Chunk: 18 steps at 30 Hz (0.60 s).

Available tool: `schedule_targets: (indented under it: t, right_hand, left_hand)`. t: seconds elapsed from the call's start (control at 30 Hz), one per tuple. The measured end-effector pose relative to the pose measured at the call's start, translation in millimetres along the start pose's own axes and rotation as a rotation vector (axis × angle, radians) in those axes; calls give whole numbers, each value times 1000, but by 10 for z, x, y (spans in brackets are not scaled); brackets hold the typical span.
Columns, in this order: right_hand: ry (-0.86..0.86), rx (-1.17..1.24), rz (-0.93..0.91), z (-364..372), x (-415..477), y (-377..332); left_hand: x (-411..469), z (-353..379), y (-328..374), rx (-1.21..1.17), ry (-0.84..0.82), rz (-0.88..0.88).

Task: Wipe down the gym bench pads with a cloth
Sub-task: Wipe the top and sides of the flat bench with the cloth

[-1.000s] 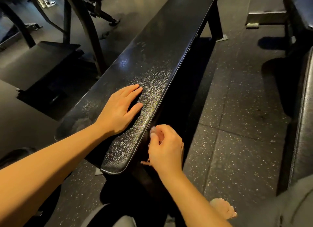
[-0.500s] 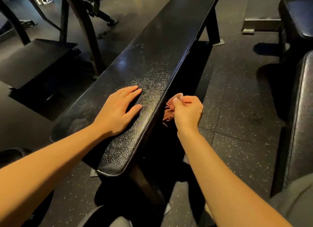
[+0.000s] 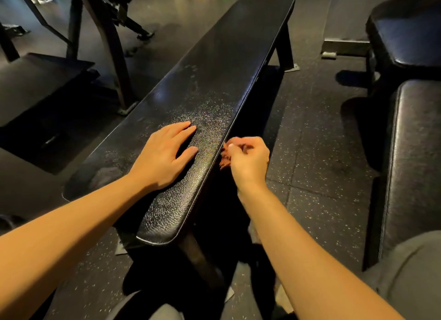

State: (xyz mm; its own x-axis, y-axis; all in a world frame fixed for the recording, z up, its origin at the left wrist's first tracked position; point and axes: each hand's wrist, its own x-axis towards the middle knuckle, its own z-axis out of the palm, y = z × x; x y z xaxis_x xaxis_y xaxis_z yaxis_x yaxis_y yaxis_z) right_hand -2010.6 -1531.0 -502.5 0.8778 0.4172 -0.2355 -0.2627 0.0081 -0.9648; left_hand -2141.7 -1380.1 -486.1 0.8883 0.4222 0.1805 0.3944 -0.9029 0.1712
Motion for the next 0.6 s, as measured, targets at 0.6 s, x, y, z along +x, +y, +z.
schedule_targets:
  t: [0.6]
  right_hand:
    - [130,67,-22,219,1493,-320]
  left_hand:
    - [199,-239,145,34,-88,-74]
